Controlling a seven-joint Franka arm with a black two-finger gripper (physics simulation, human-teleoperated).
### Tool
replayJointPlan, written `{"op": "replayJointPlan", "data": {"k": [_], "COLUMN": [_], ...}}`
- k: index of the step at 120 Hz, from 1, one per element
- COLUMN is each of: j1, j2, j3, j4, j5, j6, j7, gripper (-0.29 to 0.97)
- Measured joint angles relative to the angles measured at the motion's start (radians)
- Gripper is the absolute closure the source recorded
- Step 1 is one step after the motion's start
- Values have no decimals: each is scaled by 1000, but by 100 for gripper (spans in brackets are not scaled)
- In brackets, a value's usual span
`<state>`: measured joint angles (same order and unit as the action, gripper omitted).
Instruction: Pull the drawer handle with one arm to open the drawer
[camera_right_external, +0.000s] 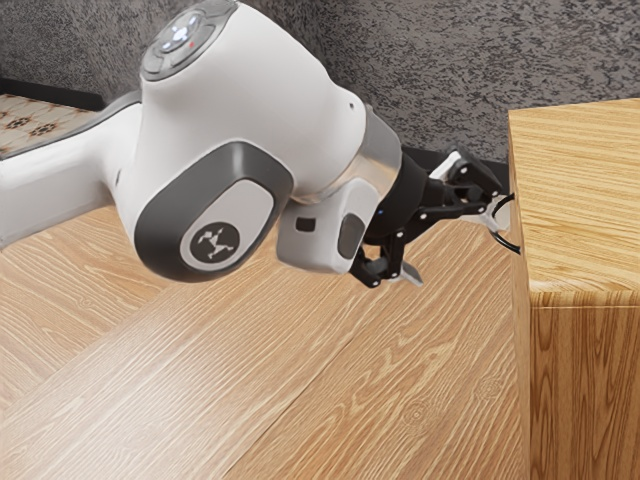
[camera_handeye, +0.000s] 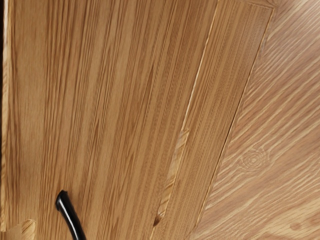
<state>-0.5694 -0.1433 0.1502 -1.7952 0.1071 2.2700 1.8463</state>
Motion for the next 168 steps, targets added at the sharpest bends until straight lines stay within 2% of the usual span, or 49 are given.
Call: {"op": "replayJointPlan", "data": {"k": [168], "j1": [30], "j2": [111], "j3": [28], "j4": [40], "j5": [1], "j6": [82], "j7": [-3], "gripper": [2]}}
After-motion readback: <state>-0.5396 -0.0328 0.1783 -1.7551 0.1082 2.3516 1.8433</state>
